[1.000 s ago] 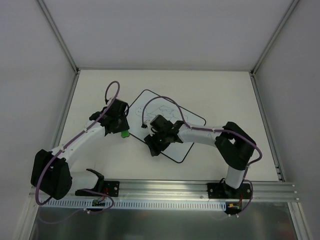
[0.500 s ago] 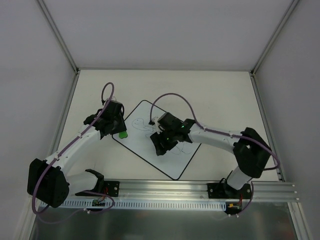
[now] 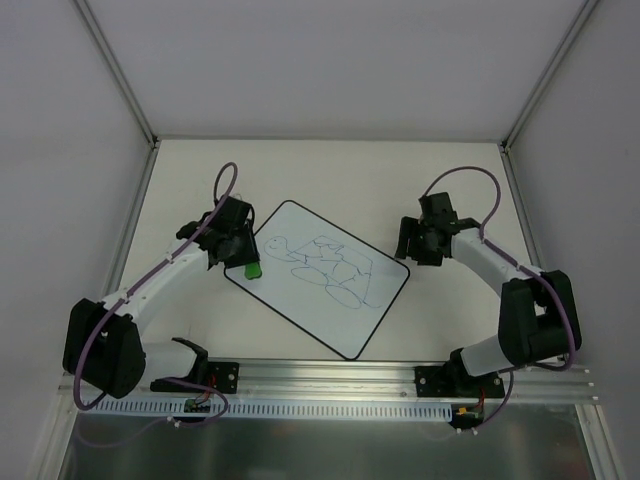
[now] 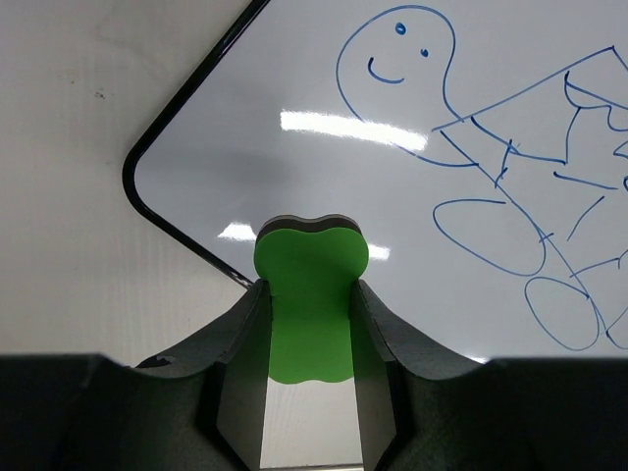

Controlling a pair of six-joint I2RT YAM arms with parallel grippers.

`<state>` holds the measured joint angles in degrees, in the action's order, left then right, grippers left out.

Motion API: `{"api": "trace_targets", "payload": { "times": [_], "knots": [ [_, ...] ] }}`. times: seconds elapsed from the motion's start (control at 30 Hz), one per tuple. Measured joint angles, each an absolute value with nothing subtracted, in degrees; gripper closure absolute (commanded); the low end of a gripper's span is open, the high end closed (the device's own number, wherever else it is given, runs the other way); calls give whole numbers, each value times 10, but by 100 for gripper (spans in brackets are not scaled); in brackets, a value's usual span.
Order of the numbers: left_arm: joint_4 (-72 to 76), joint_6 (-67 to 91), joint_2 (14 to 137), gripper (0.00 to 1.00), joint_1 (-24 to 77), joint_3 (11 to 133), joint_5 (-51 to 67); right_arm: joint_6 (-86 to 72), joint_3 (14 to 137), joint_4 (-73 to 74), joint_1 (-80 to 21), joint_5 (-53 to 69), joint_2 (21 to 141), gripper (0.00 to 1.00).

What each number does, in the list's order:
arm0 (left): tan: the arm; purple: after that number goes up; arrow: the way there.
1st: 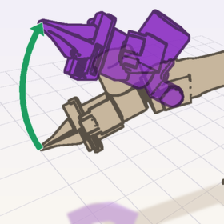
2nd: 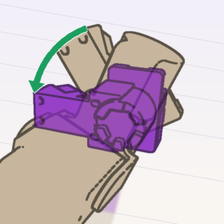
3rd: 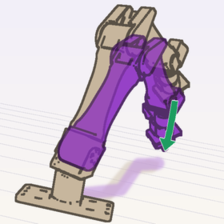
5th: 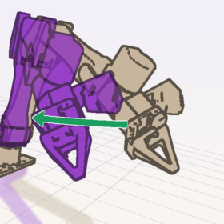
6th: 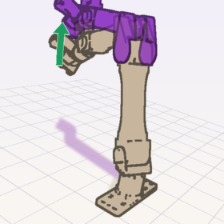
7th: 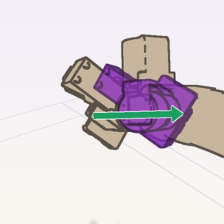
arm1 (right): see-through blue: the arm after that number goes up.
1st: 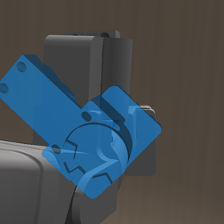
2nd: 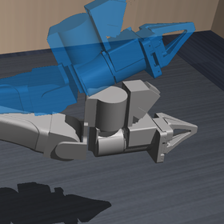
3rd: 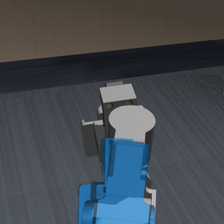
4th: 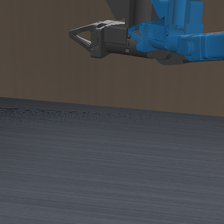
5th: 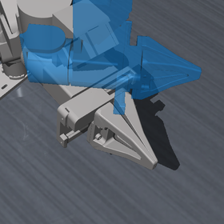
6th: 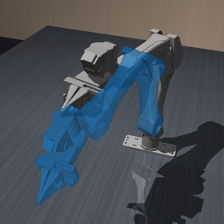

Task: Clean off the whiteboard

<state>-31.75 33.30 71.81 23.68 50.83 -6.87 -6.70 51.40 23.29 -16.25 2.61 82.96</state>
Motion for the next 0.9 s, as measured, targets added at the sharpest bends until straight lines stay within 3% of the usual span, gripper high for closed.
{"api": "trace_targets", "payload": {
  "times": [0.33, 0.47, 0.83, 0.9],
  "knots": [
    [-316, 317, 782, 89, 263, 562, -63, -83, 490, 218, -141, 52, 885, 46],
    [-307, 308, 826, 89, 272, 582, -58, -86, 485, 208, -140, 57, 896, 62],
    [-281, 280, 995, 92, 304, 691, -50, -88, 479, 196, -136, 58, 896, 87],
    [-280, 276, 1022, 92, 307, 708, -50, -87, 479, 195, -136, 59, 896, 96]
  ]
}}
